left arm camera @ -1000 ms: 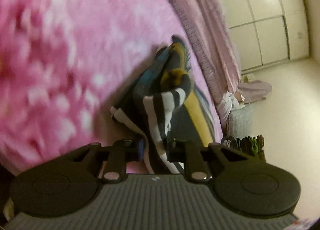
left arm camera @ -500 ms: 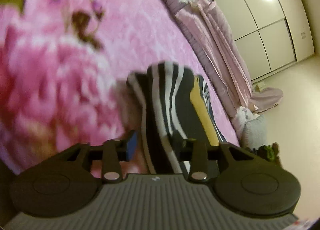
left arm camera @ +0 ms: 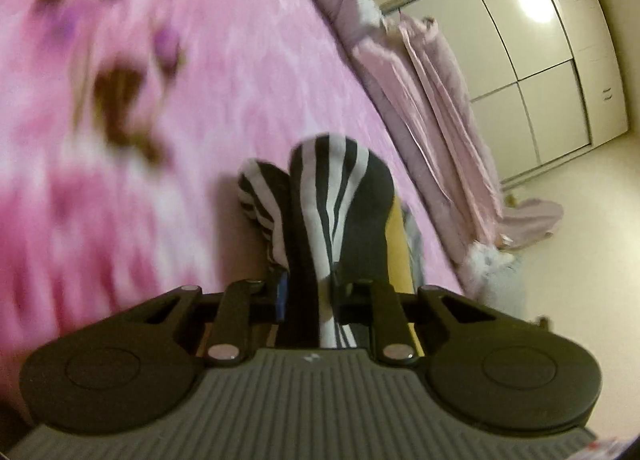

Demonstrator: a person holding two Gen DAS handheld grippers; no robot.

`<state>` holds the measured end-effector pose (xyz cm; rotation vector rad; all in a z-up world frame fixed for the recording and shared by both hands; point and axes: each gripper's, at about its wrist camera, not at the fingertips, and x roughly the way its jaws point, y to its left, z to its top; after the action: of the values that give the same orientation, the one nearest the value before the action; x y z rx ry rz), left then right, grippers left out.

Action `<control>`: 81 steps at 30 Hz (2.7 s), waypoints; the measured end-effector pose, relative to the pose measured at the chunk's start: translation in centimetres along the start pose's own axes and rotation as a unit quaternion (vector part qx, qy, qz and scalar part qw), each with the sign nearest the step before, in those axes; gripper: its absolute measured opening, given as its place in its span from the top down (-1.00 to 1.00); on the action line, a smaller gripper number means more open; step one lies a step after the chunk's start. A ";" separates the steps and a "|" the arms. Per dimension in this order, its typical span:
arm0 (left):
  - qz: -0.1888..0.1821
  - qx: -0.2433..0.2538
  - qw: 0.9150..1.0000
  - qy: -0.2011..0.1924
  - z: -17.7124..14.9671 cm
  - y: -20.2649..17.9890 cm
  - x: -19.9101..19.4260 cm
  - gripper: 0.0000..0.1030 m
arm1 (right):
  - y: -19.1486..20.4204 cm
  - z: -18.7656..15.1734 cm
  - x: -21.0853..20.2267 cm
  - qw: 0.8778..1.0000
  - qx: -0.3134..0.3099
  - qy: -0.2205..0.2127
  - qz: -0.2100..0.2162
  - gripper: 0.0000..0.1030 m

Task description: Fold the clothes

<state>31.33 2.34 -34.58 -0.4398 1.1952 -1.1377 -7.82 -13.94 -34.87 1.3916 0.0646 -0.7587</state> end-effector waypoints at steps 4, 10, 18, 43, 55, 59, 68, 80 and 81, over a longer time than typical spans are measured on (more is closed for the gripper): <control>0.035 0.044 0.998 -0.003 5.1 -0.5 2.8 0.67 | 2.0 -5.1 0.4 0.997 -0.052 0.052 0.010 0.37; 0.055 0.118 0.991 0.031 6.5 -2.0 3.0 0.57 | 3.0 -1.6 -2.7 0.978 -0.182 0.083 -0.057 -0.05; 0.030 0.122 0.992 0.015 8.2 -1.8 1.2 0.11 | 5.1 5.8 -2.3 0.955 -0.292 0.003 -0.041 -0.12; 0.152 0.341 0.928 0.008 6.6 -6.9 6.3 0.66 | 9.4 1.6 7.1 0.851 -0.484 -0.054 -0.196 0.36; 0.078 0.405 0.910 0.054 -4.4 -10.5 -2.7 0.63 | 9.1 -9.9 -0.3 0.870 -0.480 0.016 -0.110 0.36; 0.118 0.449 0.884 0.046 -6.4 -10.0 -0.6 0.56 | 7.0 -10.7 3.3 0.858 -0.487 0.028 -0.160 0.36; 0.150 0.426 0.891 0.046 -6.2 -12.1 -2.7 0.54 | 8.4 -10.5 -1.6 0.877 -0.453 0.017 -0.159 -0.01; 0.174 0.423 0.887 0.069 -10.3 -10.8 -11.4 -0.02 | 9.8 -15.6 -9.9 0.881 -0.448 0.021 -0.148 -0.44; 0.173 0.424 0.886 0.070 -10.7 -10.7 -11.8 -0.04 | 9.6 -15.9 -10.1 0.880 -0.450 0.022 -0.152 -0.44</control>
<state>17.72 11.04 -24.25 0.5174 0.7399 -1.2595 -4.50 4.72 -25.34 0.4994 0.6098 -0.8011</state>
